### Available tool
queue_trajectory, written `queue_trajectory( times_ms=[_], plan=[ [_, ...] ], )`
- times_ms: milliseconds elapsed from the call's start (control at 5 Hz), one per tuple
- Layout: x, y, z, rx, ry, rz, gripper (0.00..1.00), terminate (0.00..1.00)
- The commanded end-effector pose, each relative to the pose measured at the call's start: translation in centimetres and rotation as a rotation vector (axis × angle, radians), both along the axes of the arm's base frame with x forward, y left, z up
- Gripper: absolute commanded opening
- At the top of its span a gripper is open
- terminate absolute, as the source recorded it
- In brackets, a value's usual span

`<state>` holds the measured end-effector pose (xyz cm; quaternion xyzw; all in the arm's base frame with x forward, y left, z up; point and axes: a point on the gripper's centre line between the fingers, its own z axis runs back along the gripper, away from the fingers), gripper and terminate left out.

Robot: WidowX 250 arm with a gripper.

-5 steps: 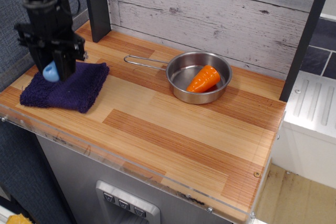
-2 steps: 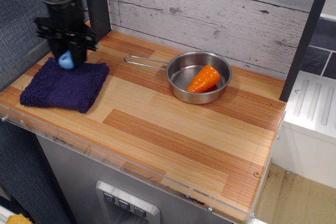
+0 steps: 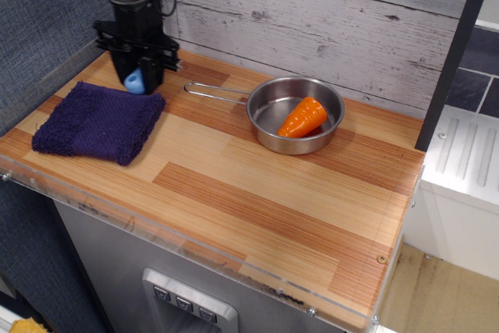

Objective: Put the spoon above the napkin.

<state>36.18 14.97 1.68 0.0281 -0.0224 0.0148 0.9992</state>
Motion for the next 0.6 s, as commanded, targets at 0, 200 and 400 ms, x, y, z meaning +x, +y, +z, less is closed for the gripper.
queue_trajectory(
  times_ms=[0,200,400],
  plan=[
    [1.4,-0.4,1.9,0.022,-0.049,-0.019,0.0,0.0],
    [0.9,-1.3,2.0,0.014,-0.024,-0.027,1.0,0.0],
    [0.2,-3.0,4.1,-0.01,-0.067,-0.048,1.0,0.0]
  ],
)
